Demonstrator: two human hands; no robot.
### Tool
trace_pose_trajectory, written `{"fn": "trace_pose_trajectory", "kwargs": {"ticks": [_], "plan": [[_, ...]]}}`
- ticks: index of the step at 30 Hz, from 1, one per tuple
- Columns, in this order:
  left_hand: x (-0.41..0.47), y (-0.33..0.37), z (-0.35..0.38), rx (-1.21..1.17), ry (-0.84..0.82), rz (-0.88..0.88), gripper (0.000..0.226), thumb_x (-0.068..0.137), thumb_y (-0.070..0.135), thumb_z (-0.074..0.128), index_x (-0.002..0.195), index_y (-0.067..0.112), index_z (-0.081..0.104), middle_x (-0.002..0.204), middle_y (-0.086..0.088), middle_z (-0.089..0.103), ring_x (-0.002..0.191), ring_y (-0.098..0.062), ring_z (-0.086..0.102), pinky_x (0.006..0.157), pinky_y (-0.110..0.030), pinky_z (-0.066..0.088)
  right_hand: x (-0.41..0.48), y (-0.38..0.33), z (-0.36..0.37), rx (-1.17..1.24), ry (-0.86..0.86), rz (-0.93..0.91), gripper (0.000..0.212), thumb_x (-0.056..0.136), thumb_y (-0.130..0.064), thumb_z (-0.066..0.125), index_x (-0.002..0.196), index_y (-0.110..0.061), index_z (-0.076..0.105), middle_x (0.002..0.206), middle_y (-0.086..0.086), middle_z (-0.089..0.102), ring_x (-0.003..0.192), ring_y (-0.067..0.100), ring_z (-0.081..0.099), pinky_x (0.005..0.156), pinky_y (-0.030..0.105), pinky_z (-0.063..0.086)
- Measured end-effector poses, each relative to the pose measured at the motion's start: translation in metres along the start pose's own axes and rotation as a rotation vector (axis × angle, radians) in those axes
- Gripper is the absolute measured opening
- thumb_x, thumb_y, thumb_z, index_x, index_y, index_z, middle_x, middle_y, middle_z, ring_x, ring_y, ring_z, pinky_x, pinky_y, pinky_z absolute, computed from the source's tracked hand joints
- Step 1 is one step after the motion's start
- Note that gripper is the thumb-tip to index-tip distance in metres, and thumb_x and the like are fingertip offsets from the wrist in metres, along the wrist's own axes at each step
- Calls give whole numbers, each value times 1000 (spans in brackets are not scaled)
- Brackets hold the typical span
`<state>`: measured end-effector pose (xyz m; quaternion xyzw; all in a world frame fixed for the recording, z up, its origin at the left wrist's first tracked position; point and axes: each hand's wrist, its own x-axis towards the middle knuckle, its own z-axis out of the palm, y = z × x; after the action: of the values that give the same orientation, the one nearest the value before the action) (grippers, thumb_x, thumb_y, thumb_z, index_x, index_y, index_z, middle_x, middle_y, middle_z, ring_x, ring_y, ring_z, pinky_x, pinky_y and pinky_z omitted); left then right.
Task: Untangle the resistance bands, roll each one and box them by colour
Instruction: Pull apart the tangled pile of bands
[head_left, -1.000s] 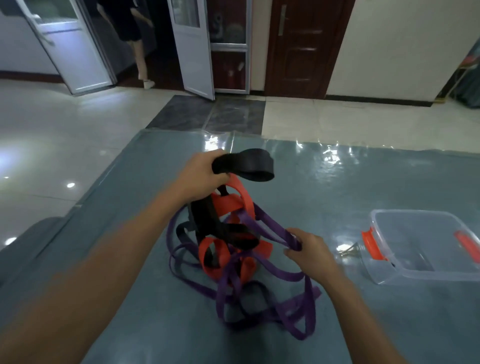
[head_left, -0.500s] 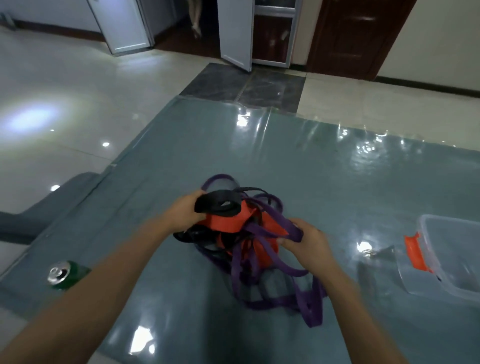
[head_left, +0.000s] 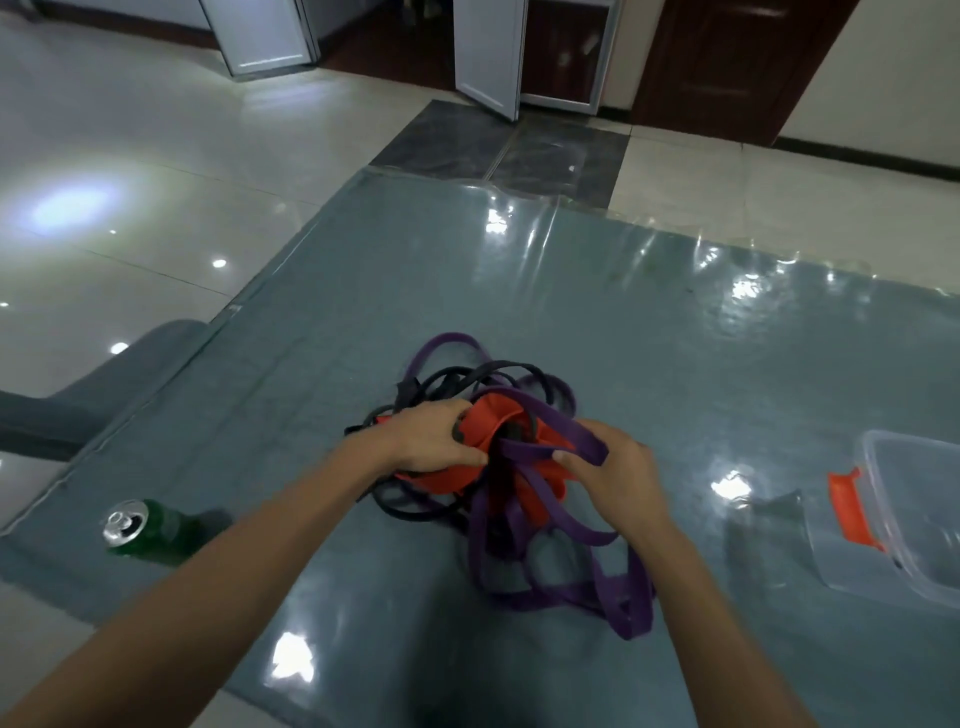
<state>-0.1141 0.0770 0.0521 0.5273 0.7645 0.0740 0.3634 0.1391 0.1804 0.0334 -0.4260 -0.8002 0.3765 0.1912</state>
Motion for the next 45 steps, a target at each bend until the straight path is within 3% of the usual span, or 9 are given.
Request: {"fn": "trace_pose_trajectory", "kwargs": {"ticks": [2, 9, 18, 23, 27, 31, 34, 38, 45], "plan": [[2, 9, 26, 71, 131, -86, 83, 67, 76, 69, 129, 24, 47, 118, 7, 63, 107, -20, 64, 87, -38, 54, -1, 0, 1, 6, 13, 7, 25, 82, -31, 81, 106, -36, 72, 86, -15, 70, 78, -1, 64, 69, 15, 46], [-3, 17, 36, -102, 295, -103, 58, 68, 34, 66, 124, 34, 52, 99, 5, 72, 90, -24, 70, 79, -41, 58, -9, 7, -2, -75, 13, 42, 31, 82, -33, 80, 112, -35, 72, 91, -11, 68, 80, 9, 64, 76, 26, 52], [-8, 83, -70, -98, 534, 364, 43, 74, 1, 75, 114, 17, 76, 106, 4, 71, 101, -16, 66, 90, -18, 46, -10, -17, -47, -125, 73, -55, 24, 88, -42, 72, 107, -27, 70, 90, -5, 71, 85, 16, 65, 77, 34, 50], [-26, 145, -123, -189, 746, 628, 33, 80, 3, 71, 110, 15, 76, 99, 2, 67, 91, -11, 62, 84, -16, 45, -14, -47, -80, 8, 187, -131, 32, 89, -38, 74, 120, -28, 69, 101, -9, 72, 91, -2, 60, 78, 2, 41], [-32, 172, -143, -258, 864, 726, 34, 81, 11, 72, 113, 24, 73, 97, 8, 62, 91, -8, 60, 85, -17, 44, -14, -64, -106, 97, 331, -171, 16, 90, -37, 72, 104, -37, 67, 84, -22, 71, 85, -4, 63, 74, 6, 45], [-26, 160, -141, -411, 938, 635, 37, 81, 14, 71, 112, 34, 70, 102, 8, 64, 95, -4, 59, 90, -19, 45, -17, -64, -126, 97, 428, -162, 27, 86, -42, 75, 108, -50, 62, 87, -36, 67, 86, -10, 64, 73, 5, 46], [-12, 130, -115, -531, 937, 462, 38, 83, 9, 73, 117, 26, 72, 108, 7, 68, 97, -6, 61, 91, -19, 47, -20, -54, -121, -5, 379, -114, 28, 84, -42, 76, 104, -51, 58, 79, -16, 69, 77, 2, 64, 64, 22, 50], [5, 70, -63, -597, 906, 246, 44, 82, -3, 75, 124, 10, 70, 109, -2, 69, 95, -14, 62, 83, -6, 44, -27, -23, -101, -143, 206, 66, 26, 81, -44, 78, 95, -24, 70, 71, -4, 70, 68, 13, 65, 68, 37, 54], [7, -24, 1, -342, 751, 15, 37, 78, 22, 85, 113, 16, 75, 99, 6, 69, 91, -14, 65, 82, -22, 47, -43, 7, -71, -182, -40, 102, 11, 82, -39, 76, 80, -37, 65, 62, -9, 63, 60, 8, 60, 59, 28, 48]]}}
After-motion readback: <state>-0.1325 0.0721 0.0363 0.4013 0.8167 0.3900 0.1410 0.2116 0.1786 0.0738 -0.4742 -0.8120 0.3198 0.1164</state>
